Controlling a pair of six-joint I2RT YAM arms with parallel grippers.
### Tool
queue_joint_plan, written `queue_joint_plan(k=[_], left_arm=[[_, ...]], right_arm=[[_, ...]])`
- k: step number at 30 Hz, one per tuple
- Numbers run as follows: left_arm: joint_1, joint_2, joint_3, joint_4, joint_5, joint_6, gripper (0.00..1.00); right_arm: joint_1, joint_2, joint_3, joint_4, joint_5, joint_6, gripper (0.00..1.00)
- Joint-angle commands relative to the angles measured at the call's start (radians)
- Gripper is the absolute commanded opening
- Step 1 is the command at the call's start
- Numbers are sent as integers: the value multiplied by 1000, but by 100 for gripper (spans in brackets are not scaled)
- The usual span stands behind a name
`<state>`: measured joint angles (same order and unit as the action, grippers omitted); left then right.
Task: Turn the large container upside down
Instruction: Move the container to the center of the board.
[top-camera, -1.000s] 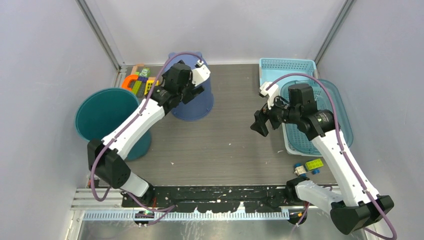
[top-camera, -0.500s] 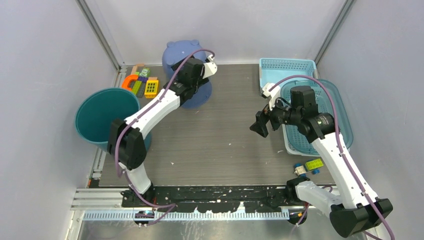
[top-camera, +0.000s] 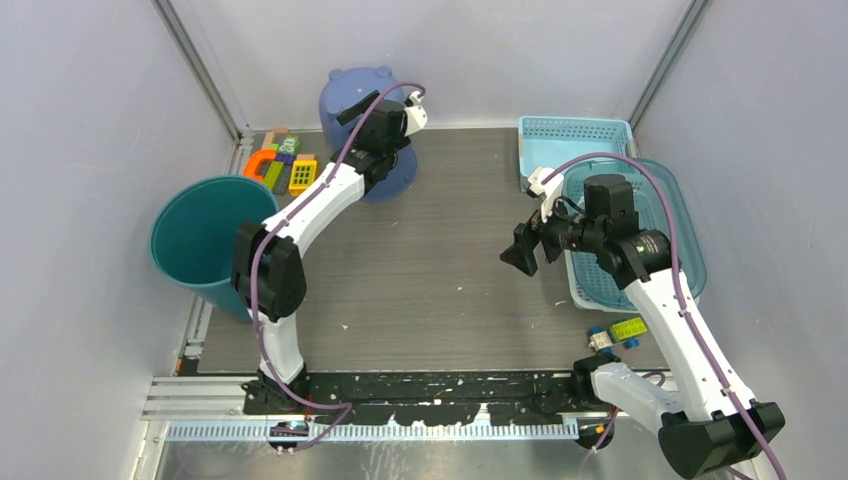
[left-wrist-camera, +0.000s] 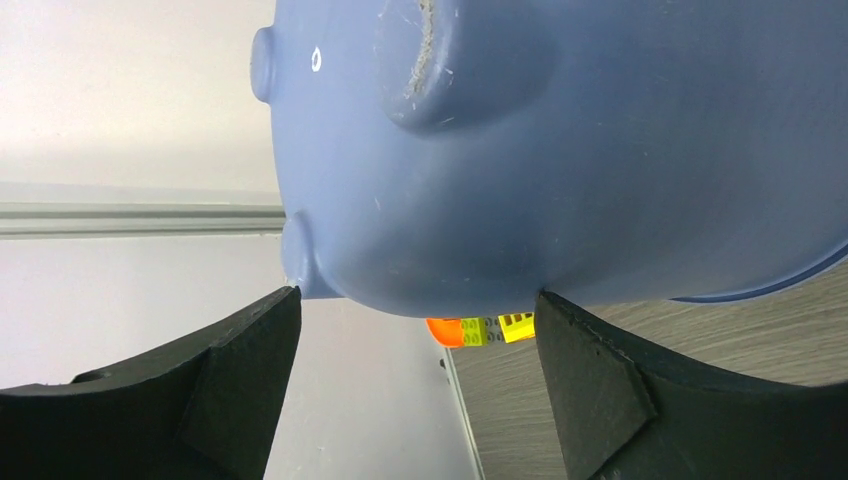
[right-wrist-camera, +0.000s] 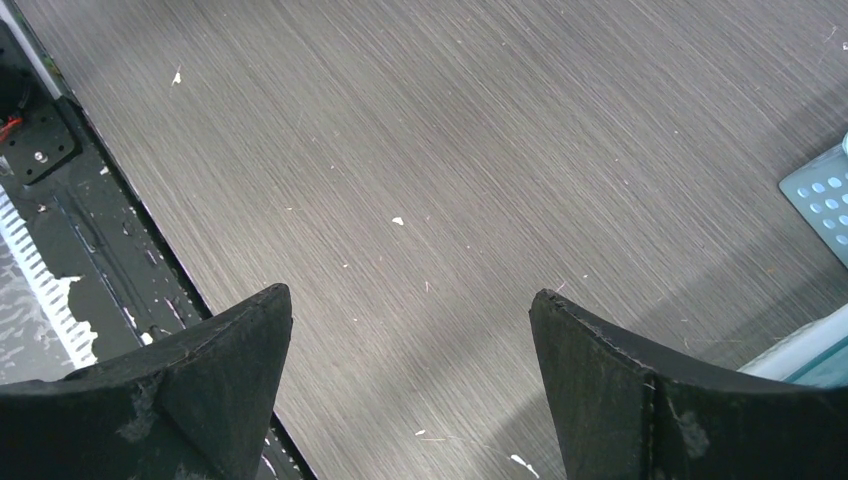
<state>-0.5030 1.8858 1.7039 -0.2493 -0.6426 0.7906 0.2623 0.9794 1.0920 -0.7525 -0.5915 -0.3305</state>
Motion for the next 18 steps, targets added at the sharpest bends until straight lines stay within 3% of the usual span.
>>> queue_joint_plan(k=[1,7,11,18], left_arm=[[7,5,72,66,-48,15,88],[5,-71,100,-12,-1,-68,99],[-20,-180,124,-178,64,-172,100],[-101,-447,6,-414,94,-256,100]], right_arm=[[-9,-21,-1,49,-26,15,92],[-19,-31,-8,50,-41,17,92],[-20,-29,-13,50,-51,7,93],[-18,-20,-16,45,-65,-1,95]])
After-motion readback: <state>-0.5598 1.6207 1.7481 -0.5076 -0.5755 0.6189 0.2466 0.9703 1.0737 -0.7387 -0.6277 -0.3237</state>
